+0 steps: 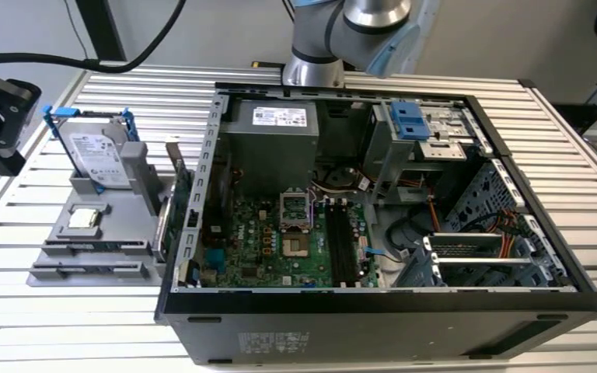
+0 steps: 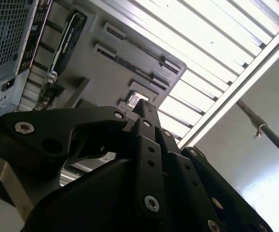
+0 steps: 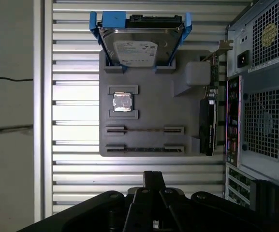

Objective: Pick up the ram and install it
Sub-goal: 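Pick up the ram and move it above insertion slot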

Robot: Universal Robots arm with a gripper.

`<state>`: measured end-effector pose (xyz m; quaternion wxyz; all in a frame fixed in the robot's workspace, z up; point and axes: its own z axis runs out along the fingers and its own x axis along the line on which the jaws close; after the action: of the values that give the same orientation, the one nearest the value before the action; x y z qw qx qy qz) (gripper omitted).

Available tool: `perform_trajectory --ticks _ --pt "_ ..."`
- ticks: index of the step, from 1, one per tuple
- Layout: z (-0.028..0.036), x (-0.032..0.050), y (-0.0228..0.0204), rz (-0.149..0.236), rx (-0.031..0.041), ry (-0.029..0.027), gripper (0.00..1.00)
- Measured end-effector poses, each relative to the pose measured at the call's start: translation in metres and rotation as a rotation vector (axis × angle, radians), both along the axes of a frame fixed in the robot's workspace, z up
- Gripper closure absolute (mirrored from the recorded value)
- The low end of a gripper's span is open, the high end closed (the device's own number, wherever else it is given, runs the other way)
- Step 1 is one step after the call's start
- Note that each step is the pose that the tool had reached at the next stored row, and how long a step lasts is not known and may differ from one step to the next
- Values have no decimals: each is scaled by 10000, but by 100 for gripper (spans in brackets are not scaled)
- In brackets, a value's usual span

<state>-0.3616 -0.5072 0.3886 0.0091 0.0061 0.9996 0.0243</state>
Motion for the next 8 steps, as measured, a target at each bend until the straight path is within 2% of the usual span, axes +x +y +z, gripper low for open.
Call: perform_trajectory --ticks 8 --pt "0 0 0 142 0 2 100"
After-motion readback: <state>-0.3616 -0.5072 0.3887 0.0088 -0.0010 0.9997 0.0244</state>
